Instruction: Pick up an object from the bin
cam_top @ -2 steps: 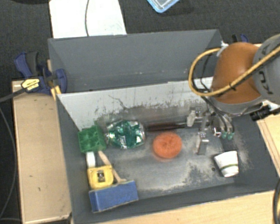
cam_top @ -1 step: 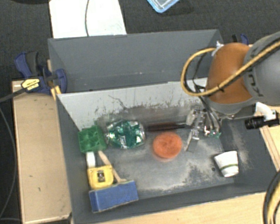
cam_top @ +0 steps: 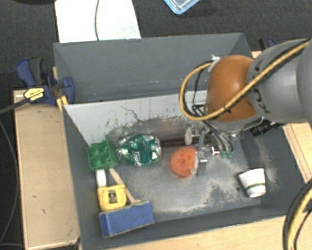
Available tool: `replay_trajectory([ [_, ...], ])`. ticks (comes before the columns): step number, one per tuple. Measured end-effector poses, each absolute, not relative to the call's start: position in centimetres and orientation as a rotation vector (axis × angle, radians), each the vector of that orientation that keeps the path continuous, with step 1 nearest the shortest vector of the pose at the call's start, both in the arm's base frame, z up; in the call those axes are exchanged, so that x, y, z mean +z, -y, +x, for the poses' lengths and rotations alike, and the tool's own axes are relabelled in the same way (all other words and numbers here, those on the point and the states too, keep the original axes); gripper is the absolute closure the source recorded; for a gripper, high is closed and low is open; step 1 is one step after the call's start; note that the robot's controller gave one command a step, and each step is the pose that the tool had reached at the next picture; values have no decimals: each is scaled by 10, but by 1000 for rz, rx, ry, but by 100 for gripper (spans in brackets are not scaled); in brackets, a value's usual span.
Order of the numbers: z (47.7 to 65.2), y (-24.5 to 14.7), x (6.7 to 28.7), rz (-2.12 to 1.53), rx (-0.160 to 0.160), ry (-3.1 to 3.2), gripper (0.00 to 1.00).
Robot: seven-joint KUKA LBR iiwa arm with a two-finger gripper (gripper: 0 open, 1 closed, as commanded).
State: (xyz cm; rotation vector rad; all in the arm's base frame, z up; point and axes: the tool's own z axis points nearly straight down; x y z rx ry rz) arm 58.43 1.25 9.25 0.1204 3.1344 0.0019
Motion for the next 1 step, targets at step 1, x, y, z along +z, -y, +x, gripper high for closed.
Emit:
replay_trajectory([
  [1,566,-28,92,369,1,-3113,0],
])
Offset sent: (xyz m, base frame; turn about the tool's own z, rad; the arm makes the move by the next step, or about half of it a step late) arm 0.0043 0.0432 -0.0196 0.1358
